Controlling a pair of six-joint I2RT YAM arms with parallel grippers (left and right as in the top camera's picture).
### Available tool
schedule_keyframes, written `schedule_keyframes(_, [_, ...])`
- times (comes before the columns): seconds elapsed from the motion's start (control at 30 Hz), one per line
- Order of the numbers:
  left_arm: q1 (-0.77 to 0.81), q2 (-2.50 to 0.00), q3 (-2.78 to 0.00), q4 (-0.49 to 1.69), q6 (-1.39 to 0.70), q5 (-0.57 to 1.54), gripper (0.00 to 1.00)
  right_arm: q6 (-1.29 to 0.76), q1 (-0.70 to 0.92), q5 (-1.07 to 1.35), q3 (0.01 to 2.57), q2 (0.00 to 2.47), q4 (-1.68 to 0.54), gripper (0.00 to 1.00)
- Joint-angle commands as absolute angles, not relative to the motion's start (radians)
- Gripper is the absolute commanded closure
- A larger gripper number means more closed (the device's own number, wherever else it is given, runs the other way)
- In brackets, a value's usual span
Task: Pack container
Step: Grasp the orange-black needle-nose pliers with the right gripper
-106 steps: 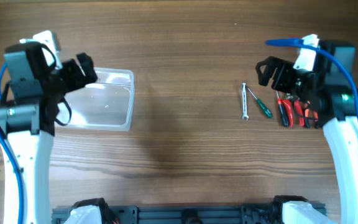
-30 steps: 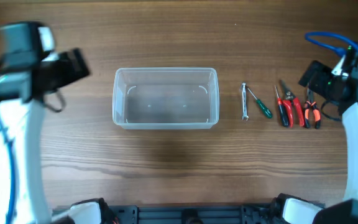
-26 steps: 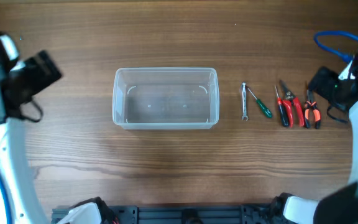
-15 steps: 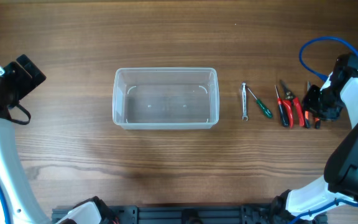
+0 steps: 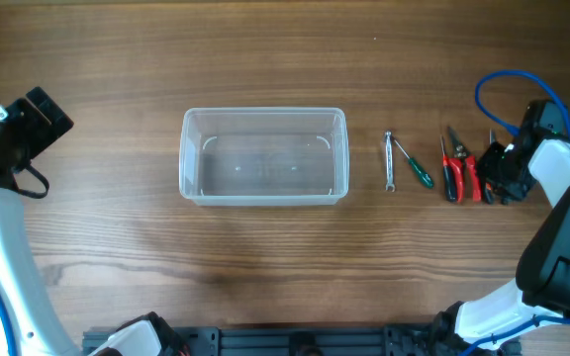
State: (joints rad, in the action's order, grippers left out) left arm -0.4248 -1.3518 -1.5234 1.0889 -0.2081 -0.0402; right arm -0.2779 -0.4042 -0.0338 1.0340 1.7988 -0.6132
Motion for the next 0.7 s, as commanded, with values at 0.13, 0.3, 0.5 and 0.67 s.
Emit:
schedule_keyframes(0.13, [-0.43,-1.355,-1.525,1.089,-0.218,-0.047,0.0,-0.352,-0.41,0.002,0.916,1.816,-0.504,0.78])
schedule_keyframes(0.3, [-0.43,-1.355,-1.525,1.09,-0.218,-0.047,0.0,-0.366,-0.41,0.061,0.943,1.805,-0.525,0.96])
schedule_keyframes(0.5, [-0.43,-1.355,-1.525,1.089,-0.218,-0.047,0.0,-0.263,-0.4,0.315,1.155,1.473,-0.602,0.96])
schedule_keyframes(0.67, [-0.43,-1.355,-1.525,1.09,-0.218,-0.047,0.0,0.051,-0.08,0.636,1.3,1.149,-0.582,0.96])
